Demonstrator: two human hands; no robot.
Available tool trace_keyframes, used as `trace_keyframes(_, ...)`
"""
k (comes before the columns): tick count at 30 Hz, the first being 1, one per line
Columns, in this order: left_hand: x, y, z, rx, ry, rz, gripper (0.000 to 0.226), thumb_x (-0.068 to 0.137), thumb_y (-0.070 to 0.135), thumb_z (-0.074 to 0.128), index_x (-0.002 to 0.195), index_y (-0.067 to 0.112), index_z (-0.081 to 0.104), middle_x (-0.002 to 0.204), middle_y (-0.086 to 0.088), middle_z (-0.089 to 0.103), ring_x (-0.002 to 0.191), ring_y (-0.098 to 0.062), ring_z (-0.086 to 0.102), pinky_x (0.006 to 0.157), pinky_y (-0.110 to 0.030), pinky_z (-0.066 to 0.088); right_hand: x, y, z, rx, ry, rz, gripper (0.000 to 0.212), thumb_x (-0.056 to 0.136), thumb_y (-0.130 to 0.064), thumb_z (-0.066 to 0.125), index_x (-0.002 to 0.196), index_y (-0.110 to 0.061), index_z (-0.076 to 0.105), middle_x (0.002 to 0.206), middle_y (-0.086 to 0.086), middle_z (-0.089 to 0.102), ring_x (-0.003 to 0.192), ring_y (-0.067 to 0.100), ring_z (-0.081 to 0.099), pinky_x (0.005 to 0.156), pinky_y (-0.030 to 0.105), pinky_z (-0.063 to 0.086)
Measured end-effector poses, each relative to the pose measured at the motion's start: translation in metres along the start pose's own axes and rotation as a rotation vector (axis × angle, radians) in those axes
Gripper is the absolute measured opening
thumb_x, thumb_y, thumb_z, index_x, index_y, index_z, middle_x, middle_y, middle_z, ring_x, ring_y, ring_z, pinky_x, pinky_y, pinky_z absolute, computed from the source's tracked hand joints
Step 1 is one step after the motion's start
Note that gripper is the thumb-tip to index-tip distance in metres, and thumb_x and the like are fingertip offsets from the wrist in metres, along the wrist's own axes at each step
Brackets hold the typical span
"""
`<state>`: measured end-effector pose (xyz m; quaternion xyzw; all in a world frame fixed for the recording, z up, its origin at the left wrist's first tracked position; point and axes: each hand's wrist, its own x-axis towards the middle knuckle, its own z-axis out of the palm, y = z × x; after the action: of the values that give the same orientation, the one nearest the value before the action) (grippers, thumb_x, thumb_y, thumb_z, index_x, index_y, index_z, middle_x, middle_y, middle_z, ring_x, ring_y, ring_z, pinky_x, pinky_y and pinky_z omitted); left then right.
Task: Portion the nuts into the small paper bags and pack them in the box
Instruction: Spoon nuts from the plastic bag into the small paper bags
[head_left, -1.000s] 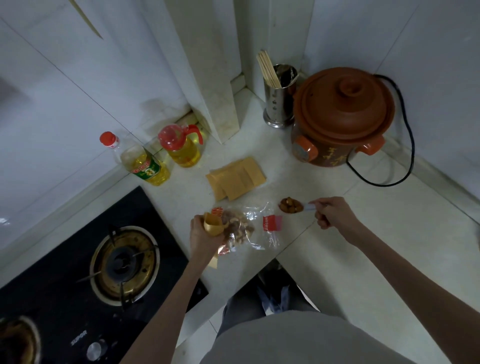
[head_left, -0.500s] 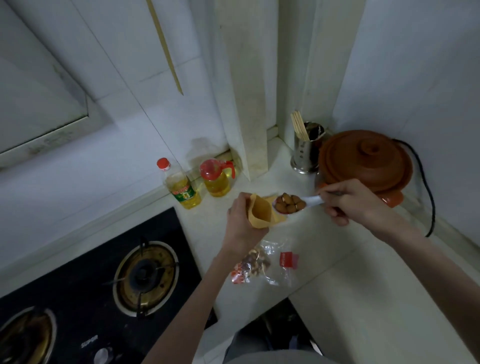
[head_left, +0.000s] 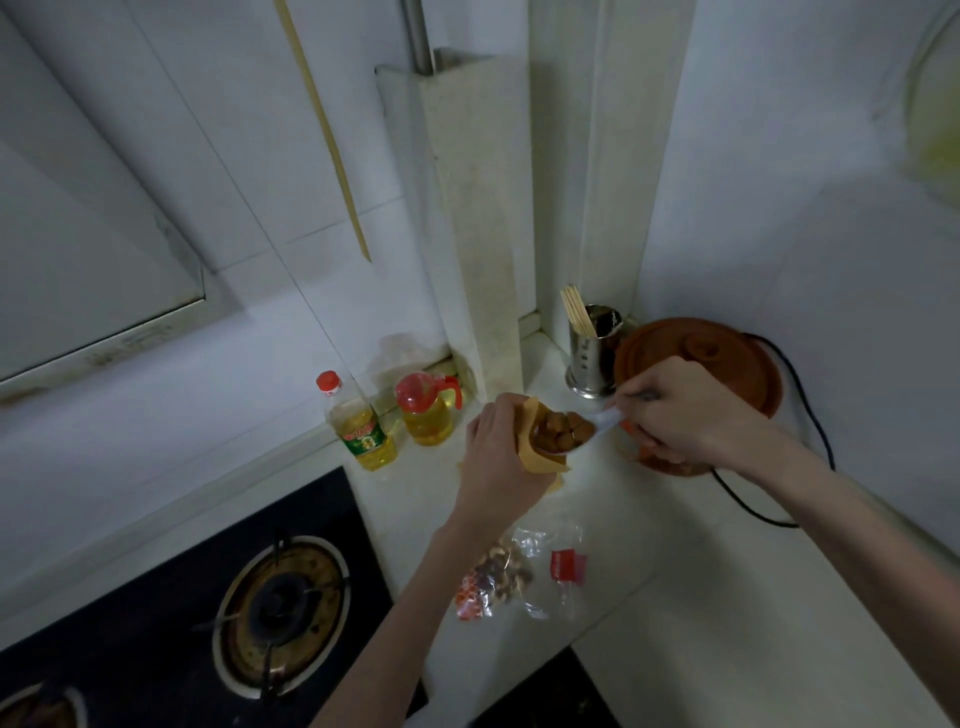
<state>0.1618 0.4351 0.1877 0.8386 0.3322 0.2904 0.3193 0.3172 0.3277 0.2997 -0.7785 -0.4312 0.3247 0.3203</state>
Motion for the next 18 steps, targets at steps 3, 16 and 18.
trace_keyframes(3,0.0,0.005,0.0,0.032,-0.004,0.035,0.057,0.06,0.016,0.078,0.109,0.014,0.049,0.096,0.012,0.044,0.088,-0.001,0.035,0.089,-0.031,0.035,-0.003,-0.012,0.001,-0.308,0.058,-0.132,0.026,0.083,-0.001,0.043,0.071,0.002,0.066,0.054,0.011,0.055,0.049,0.021,0.052,0.047,0.029,0.038)
trace_keyframes(16,-0.002,0.016,-0.002,-0.127,0.034,-0.086,0.053,0.059,0.015,0.075,0.102,0.021,0.046,0.093,0.01,0.049,0.09,-0.02,0.052,0.08,-0.05,0.049,-0.011,-0.024,0.014,-0.658,0.169,-0.437,0.022,0.09,-0.008,0.04,0.076,-0.012,0.057,0.06,-0.005,0.035,0.069,0.021,0.042,0.049,0.026,0.018)
trace_keyframes(18,-0.003,0.018,-0.002,-0.139,0.03,-0.092,0.053,0.057,0.018,0.072,0.101,0.024,0.044,0.092,0.009,0.05,0.089,-0.02,0.051,0.078,-0.049,0.049,-0.01,-0.02,0.014,-0.613,0.195,-0.446,0.019,0.09,-0.007,0.043,0.081,-0.009,0.06,0.061,-0.003,0.039,0.068,0.023,0.044,0.053,0.026,0.022)
